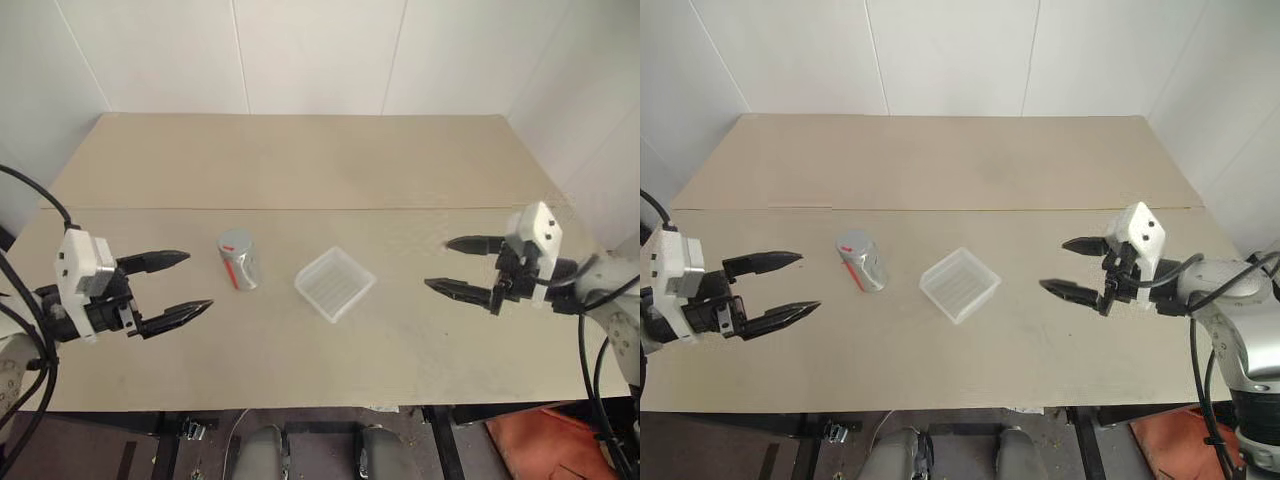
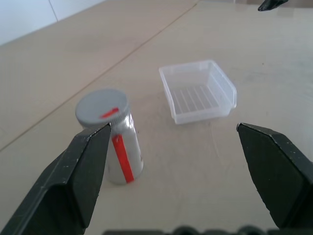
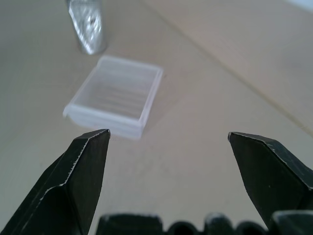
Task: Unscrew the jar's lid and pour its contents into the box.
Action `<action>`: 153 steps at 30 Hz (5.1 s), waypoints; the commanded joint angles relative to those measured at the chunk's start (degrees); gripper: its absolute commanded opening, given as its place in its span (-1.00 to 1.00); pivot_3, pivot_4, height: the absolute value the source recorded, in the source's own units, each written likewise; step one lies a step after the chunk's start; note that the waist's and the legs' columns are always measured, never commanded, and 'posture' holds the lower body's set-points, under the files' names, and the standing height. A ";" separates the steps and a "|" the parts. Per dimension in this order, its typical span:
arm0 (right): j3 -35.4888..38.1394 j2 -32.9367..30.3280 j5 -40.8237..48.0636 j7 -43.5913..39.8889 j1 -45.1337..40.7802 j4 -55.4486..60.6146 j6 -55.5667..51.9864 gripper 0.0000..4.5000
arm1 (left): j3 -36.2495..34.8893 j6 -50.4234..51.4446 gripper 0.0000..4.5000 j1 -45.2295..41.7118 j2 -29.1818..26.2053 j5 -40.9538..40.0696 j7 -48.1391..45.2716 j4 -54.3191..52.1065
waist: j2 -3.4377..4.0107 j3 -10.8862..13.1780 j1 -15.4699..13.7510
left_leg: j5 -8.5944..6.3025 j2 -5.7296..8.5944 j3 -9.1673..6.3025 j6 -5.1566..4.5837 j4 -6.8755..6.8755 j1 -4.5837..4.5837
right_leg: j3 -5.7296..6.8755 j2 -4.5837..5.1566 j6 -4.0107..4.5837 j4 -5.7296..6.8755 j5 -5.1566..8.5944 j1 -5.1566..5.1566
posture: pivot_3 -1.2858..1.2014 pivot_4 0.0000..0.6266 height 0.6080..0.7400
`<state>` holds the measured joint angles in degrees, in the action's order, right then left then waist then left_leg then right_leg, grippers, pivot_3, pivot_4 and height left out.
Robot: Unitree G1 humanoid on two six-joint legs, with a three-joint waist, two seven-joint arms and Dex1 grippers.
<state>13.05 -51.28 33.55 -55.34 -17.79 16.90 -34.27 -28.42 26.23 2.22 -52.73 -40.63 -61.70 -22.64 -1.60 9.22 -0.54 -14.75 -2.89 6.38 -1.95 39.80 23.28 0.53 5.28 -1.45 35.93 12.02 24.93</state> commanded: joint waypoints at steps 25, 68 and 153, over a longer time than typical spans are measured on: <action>-11.05 1.99 -0.08 -12.19 -16.51 -0.04 4.25 1.00 | 9.08 -10.30 0.99 3.88 23.80 15.57 26.38 -2.50 | -0.01 -0.01 -0.02 | -0.01 0.02 -0.07 -0.02 0.04 -0.03 | 0.01 0.02 0.02 0.01 -0.03 -0.10 | 0.03 -0.52 1.00; -13.34 6.15 0.28 -14.28 -16.76 3.91 6.08 1.00 | 21.24 -27.20 0.99 -13.74 34.04 28.42 33.76 22.11 | -0.02 -0.01 -0.11 | -0.02 0.04 -0.12 -0.04 0.05 0.02 | 0.10 0.06 -0.01 -0.02 -0.07 -0.12 | 0.03 -0.52 1.00; -29.91 34.01 6.18 -37.16 -53.14 -39.37 14.27 0.22 | 30.24 -1.25 -0.12 -49.32 19.05 -4.19 -30.80 24.17 | 0.03 0.01 2.48 | 0.03 -0.04 -0.26 0.00 0.06 0.48 | 0.17 -0.14 -0.12 0.25 -0.09 0.23 | 0.03 -0.52 1.00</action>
<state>-14.87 -17.99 40.00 -89.26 -69.82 -20.85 -23.95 3.36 24.09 -46.84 -34.64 -40.38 -91.52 5.07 -1.57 9.23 1.93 -14.71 -2.93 6.13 -1.94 39.86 23.76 0.69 5.15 -1.57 36.18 11.92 25.16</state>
